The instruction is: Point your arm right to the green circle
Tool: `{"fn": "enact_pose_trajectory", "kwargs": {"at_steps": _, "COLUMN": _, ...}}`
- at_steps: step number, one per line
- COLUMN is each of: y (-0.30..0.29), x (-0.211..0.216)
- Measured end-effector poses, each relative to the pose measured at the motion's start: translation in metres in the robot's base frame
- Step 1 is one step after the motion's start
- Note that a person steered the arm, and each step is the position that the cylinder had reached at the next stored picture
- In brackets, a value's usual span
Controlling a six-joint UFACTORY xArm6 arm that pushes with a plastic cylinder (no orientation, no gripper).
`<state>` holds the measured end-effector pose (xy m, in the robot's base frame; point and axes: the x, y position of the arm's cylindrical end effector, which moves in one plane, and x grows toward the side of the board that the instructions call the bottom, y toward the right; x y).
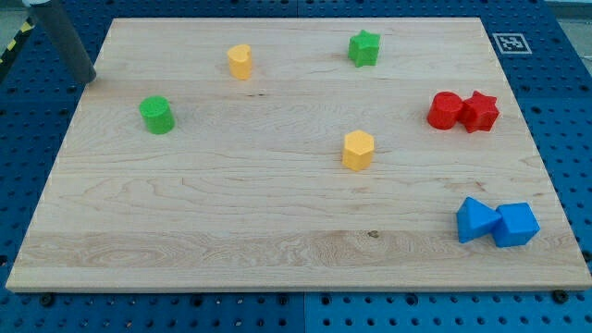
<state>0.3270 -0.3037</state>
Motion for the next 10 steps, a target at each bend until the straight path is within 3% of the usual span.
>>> {"fn": "enact_pose_trajectory", "kwargs": {"at_steps": 1, "y": 0.001, "x": 0.000}}
{"fn": "enact_pose_trajectory", "kwargs": {"at_steps": 5, "y": 0.121, "x": 0.000}}
{"fn": "enact_pose_trajectory", "kwargs": {"at_steps": 7, "y": 0.160, "x": 0.036}}
{"fn": "enact_pose_trajectory", "kwargs": {"at_steps": 10, "y": 0.172, "x": 0.072}}
